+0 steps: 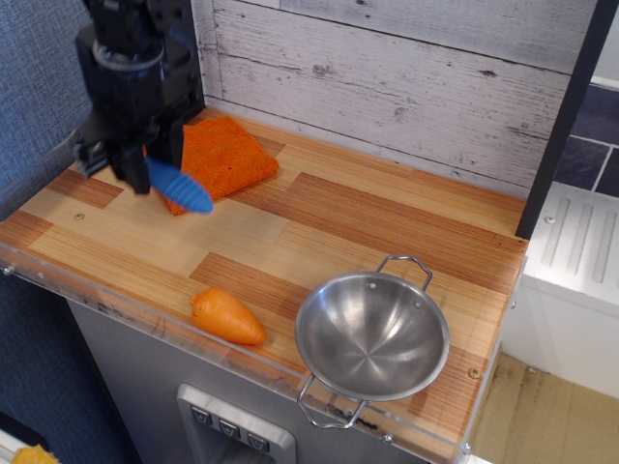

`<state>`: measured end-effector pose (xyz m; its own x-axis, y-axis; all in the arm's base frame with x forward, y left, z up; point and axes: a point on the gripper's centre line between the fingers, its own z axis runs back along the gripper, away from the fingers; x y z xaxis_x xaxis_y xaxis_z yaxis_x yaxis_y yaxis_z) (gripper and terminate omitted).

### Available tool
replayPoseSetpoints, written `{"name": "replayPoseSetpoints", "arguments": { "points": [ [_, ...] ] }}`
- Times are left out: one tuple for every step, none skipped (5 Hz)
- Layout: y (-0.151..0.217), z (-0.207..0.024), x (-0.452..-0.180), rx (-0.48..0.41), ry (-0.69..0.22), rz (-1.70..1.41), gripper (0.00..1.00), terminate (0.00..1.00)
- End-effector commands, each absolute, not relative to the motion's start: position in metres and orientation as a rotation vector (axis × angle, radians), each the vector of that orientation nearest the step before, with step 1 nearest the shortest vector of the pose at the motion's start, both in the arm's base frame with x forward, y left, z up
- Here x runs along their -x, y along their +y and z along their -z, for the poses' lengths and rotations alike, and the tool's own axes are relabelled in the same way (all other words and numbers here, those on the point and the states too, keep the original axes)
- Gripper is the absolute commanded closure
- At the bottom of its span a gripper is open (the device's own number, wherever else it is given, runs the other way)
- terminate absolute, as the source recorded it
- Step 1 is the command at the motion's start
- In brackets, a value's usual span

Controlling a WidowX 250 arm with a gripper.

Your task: Take the spoon and place it on the orange color cloth,

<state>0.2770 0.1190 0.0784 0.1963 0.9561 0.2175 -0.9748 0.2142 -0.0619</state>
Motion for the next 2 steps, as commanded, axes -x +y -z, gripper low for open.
{"name": "replayPoseSetpoints", "arguments": {
  "points": [
    [0.121, -0.083, -0.319, -0.074, -0.279, -1.335, 1.0, 0.0],
    [0.118, -0.066, -0.34, -0.077, -0.26, -1.306, 1.0, 0.0]
  ]
}}
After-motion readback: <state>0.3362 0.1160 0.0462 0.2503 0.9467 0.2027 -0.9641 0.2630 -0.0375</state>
